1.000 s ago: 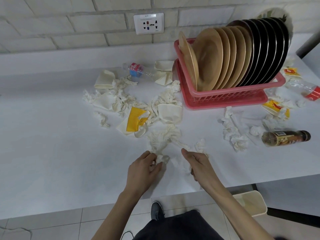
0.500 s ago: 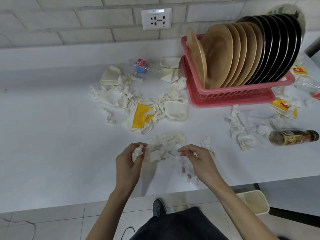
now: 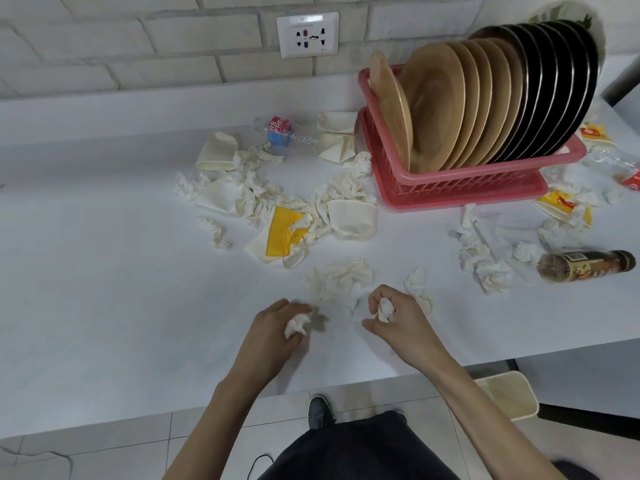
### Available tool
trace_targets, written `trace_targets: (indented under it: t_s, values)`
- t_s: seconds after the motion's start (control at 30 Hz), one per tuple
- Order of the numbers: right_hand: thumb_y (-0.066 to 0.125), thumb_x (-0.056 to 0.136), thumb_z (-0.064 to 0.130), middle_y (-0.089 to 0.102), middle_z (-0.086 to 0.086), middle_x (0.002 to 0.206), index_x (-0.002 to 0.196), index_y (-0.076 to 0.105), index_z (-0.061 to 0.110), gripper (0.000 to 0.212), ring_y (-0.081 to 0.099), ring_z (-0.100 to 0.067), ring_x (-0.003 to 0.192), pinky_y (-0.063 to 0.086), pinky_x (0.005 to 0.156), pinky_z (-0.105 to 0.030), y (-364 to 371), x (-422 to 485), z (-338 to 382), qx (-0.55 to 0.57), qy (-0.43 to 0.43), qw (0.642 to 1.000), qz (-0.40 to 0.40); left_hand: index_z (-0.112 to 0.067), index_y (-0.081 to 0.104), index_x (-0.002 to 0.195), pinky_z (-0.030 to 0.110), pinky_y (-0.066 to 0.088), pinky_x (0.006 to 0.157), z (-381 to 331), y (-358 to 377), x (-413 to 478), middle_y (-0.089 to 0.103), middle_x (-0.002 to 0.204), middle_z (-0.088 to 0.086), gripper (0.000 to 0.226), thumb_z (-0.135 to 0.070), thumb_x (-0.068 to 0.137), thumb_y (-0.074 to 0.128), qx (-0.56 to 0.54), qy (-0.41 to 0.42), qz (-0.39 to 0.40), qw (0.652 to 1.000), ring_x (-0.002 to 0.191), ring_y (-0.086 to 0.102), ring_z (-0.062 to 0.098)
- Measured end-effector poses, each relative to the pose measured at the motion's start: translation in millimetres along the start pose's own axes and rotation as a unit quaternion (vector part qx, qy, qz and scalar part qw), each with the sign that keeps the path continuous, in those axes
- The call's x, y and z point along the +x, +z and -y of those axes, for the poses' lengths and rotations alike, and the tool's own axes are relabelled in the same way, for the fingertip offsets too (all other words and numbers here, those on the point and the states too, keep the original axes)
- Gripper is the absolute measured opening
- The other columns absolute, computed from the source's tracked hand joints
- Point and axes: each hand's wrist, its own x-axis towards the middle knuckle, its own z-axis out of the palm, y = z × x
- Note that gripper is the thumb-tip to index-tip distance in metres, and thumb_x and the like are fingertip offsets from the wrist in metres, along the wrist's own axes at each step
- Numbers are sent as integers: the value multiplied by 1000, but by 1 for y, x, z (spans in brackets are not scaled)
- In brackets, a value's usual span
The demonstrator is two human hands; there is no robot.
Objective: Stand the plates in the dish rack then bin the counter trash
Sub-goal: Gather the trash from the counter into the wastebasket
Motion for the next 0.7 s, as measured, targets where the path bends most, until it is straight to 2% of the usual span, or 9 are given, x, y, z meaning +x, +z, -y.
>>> trace_targets:
  t_s: [0.1, 0.2, 0.23, 0.33, 0.4, 0.47, 0.53, 0.6, 0.7]
  values:
    - [59, 89, -4, 57, 10, 74, 87, 62, 17, 21, 52, -15, 62, 41, 56, -29, 4, -3, -4, 36, 7, 999, 19, -23, 74, 92, 9, 39, 67, 9, 1, -7, 58, 89, -13, 21, -14, 79, 60, 17, 9, 19, 1000, 78, 57, -1]
    - [50, 97, -3, 60, -8, 77, 93, 64, 7, 18, 58, -24, 51, 41, 47, -29, 8, -5, -5, 91, 31, 995, 15, -21, 70, 93, 7, 42, 78, 8, -4, -10, 65, 105, -14, 24, -4, 79, 62, -3, 43, 19, 999, 92, 60, -4]
    - [49, 98, 0, 61, -9, 75, 94, 65, 7, 18, 55, -24, 46, 39, 43, -27, 8, -7, -6, 92, 38, 995, 14, -21, 69, 93, 8, 43, 79, 5, -6, -11, 67, 105, -16, 25, -2, 78, 61, -20, 45, 14, 999, 93, 62, -4]
    - [56, 98, 10, 60, -2, 59, 93, 70, 12, 16, 42, -11, 37, 31, 38, -21, 7, -11, -11, 36, 49, 998, 14, -25, 65, 89, 8, 42, 68, -7, -10, -11, 67, 84, -20, 31, 0, 75, 54, -71, 35, -12, 997, 77, 63, 0]
    - [65, 94, 16, 56, 4, 54, 87, 74, 11, 13, 42, -6, 42, 33, 45, -16, 5, -14, -14, 29, 52, 998, 6, -25, 62, 91, 10, 41, 67, -14, -9, -9, 65, 85, -18, 35, 4, 75, 51, -102, 39, -17, 994, 77, 62, 3]
    - [70, 90, 26, 55, 1, 56, 77, 75, 9, 22, 43, -9, 47, 34, 50, -15, 3, -17, -17, 45, 63, 997, -5, -22, 63, 93, 13, 43, 72, -22, -3, -5, 64, 91, -13, 28, 2, 80, 59, -123, 53, -8, 991, 84, 62, 8]
    - [67, 90, 41, 59, -13, 63, 63, 68, 10, 42, 43, -11, 49, 36, 54, -19, -1, -22, -21, 24, 71, 997, -24, -27, 63, 89, 17, 44, 73, -31, 4, 1, 62, 92, -8, 16, -19, 79, 72, -122, 53, 13, 991, 86, 61, 12]
    - [62, 91, 48, 50, -14, 60, 58, 55, 4, 55, 40, -13, 52, 35, 59, -26, -7, -31, -26, 6, 73, 997, -40, -36, 57, 83, 17, 42, 69, -36, 13, 4, 58, 89, -7, 20, -29, 73, 72, -116, 52, 38, 991, 82, 58, 12]
    - [65, 91, 36, 36, 2, 57, 60, 45, 7, 47, 34, -8, 52, 28, 56, -22, -19, -45, -36, -9, 88, 995, -47, -34, 55, 76, 22, 41, 64, -39, 27, 3, 55, 81, -8, 37, 0, 68, 64, -112, 95, 47, 988, 73, 56, 13]
